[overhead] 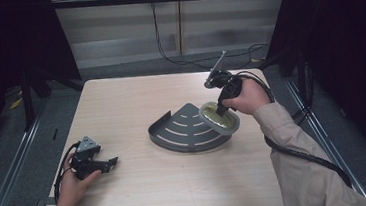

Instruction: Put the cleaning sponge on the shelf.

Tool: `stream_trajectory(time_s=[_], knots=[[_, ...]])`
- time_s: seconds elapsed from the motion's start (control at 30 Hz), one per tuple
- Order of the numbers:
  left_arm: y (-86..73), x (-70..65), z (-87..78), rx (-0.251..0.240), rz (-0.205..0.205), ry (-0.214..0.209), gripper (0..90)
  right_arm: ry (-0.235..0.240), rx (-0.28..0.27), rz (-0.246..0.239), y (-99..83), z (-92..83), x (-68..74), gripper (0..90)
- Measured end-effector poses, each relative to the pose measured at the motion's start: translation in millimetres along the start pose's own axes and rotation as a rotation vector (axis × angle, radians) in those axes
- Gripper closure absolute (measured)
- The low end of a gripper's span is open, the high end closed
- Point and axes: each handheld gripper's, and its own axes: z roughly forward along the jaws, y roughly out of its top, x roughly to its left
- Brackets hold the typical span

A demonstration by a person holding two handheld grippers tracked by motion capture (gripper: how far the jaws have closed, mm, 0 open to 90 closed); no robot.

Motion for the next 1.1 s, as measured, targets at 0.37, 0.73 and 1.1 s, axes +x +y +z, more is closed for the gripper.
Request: stream_trajectory(time_s=[0.37,0.73,1.1], knots=[[0.0,0.0,0.0,0.0,0.0,0.0,14.4,-0.006,0.003,0.011,10.8,6.1,-3.0,71.3],[0.0,0.0,0.0,0.0,0.0,0.0,14.4,-0.016,0.006,0.022,21.8,12.9,-5.1,71.2],[0.0,0.0,0.0,0.0,0.0,0.0,14.4,-0.012,0.003,0.028,24.6,24.9,-6.2,71.3]])
